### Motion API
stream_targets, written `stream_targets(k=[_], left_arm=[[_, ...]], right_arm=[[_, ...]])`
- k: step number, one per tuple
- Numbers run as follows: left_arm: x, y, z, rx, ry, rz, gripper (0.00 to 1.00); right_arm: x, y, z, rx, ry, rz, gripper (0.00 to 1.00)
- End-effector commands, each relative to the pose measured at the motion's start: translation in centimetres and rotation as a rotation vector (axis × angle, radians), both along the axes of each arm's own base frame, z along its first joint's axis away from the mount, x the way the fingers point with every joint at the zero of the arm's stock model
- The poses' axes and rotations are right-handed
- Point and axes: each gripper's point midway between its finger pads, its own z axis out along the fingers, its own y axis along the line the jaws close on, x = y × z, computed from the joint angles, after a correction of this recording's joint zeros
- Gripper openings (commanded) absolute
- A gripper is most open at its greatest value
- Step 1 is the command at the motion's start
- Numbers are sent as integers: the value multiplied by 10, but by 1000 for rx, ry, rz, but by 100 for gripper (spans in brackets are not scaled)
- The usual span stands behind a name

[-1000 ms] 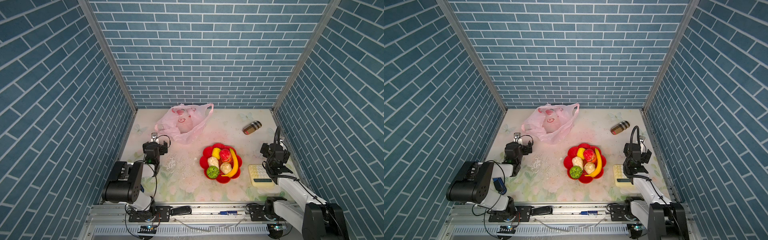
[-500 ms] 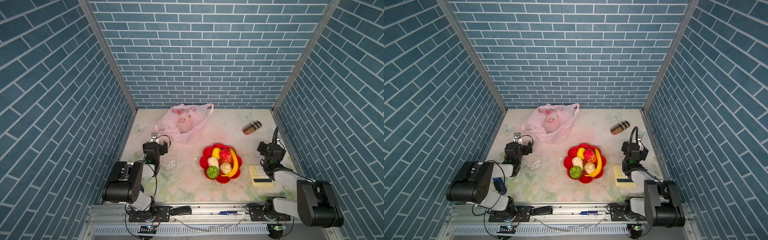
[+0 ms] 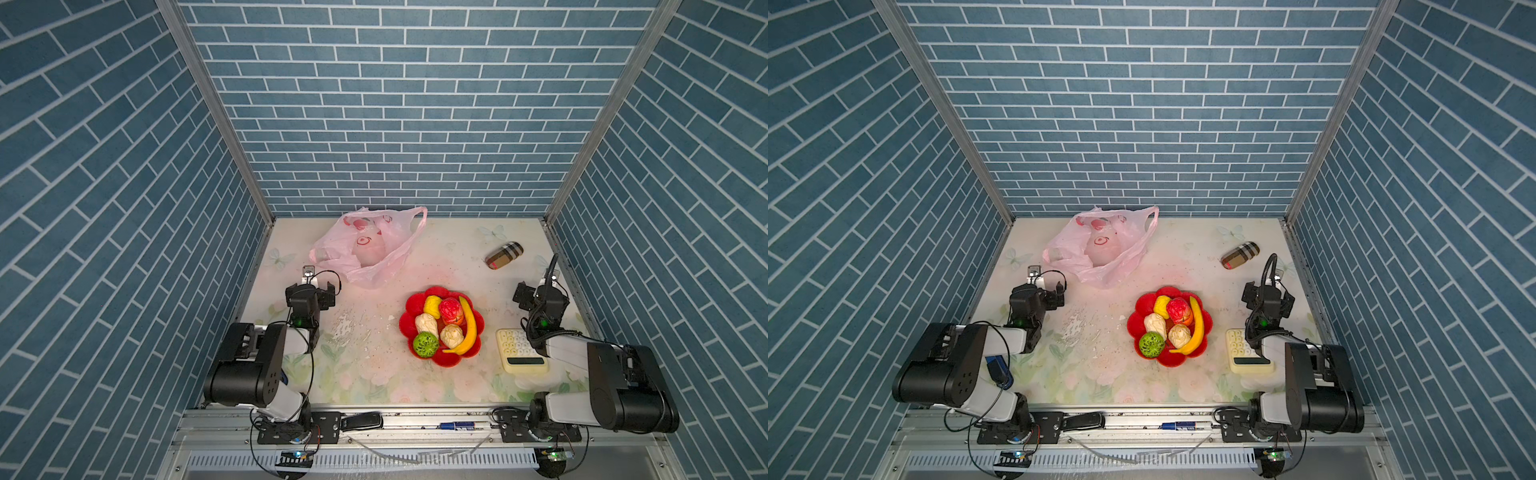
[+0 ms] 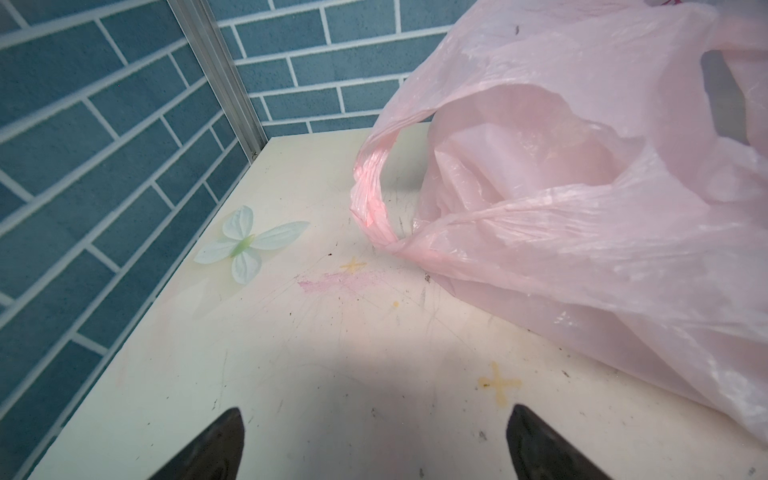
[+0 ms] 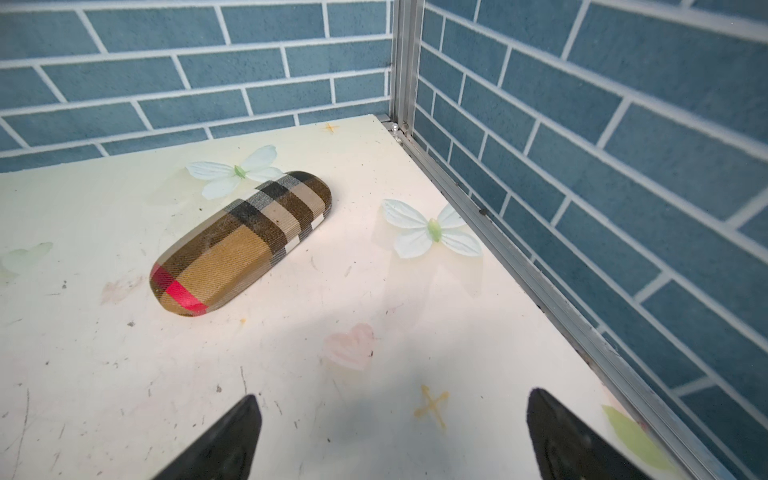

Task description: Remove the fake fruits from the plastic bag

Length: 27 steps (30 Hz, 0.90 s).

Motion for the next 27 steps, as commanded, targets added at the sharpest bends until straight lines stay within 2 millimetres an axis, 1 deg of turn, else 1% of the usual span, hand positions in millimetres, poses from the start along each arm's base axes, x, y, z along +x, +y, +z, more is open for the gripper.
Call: stream_targets(k=[1, 4, 12, 18, 21, 22, 23, 25, 26, 27], left_arm=[[7, 1, 11, 7, -35, -2, 99], [7, 1, 11, 6, -37, -1, 99], [7, 1, 11, 6, -36, -2, 99], [7, 1, 11, 7, -35, -2, 99], [7, 1, 11, 6, -37, -2, 99], [7, 1, 11, 6, -36, -2, 99], [7, 1, 11, 7, -36, -2, 99], [7, 1, 11, 7, -36, -2, 99], [7, 1, 11, 7, -36, -1, 99], [7, 1, 11, 6, -37, -1, 99]], right_arm=[[7, 0, 7, -15, -61, 28, 99], [10, 0, 3, -8, -66, 39, 99], [20, 0, -4, 20, -2, 63, 99], [26, 2, -7, 15, 31, 78, 99], [29, 12, -11, 23, 48, 139, 99], [29, 19, -14, 25, 43, 184, 99], [29, 31, -18, 17, 18, 258, 99], [29, 33, -18, 20, 30, 275, 99], [31, 34, -14, 22, 4, 280, 99], [28, 34, -19, 23, 31, 275, 99]])
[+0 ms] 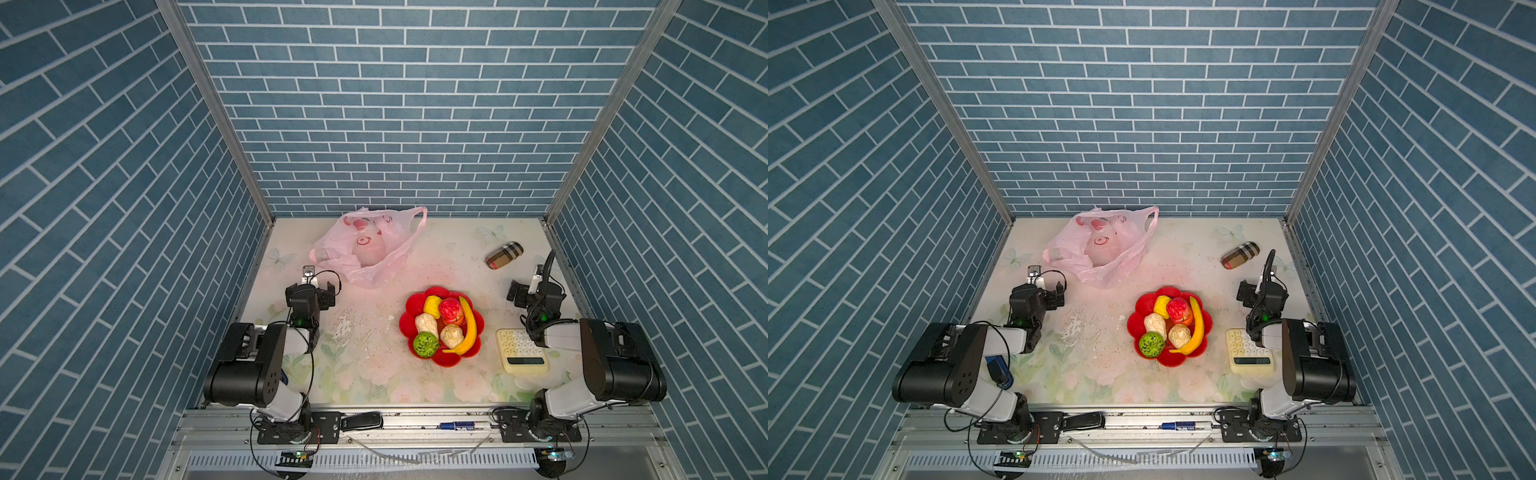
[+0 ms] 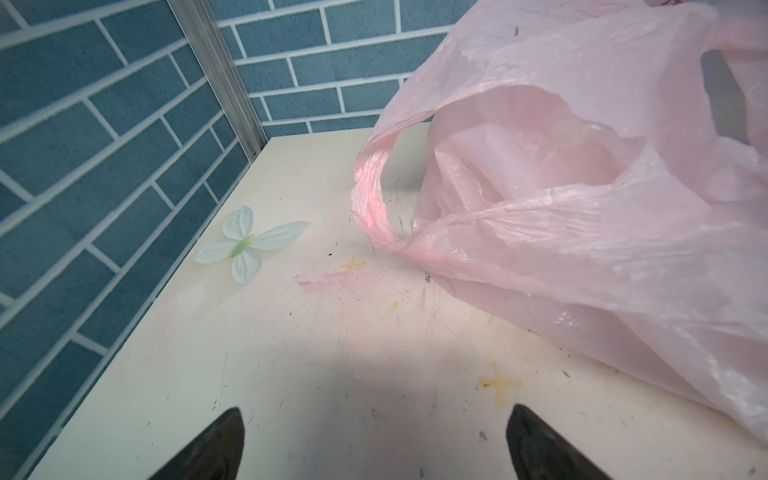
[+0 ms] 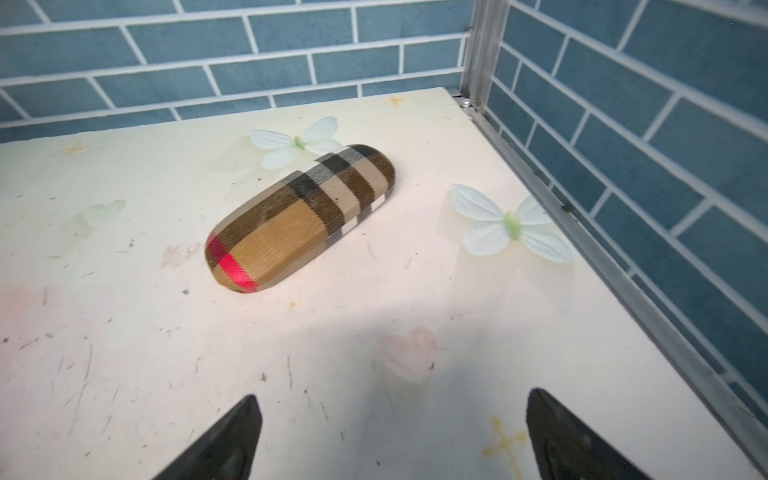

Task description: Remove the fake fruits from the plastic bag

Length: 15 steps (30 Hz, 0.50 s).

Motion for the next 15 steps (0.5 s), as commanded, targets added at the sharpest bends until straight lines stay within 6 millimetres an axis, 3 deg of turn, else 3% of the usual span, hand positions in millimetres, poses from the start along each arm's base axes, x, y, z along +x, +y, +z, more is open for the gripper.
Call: stream_targets(k=[1, 15], left_arm=[[7, 1, 11, 6, -35, -1, 99], [7, 1, 11, 6, -35, -2, 99]], right_arm=[[5, 10, 8, -23, -47, 78, 99], [4, 9, 7, -26, -37, 74, 99]])
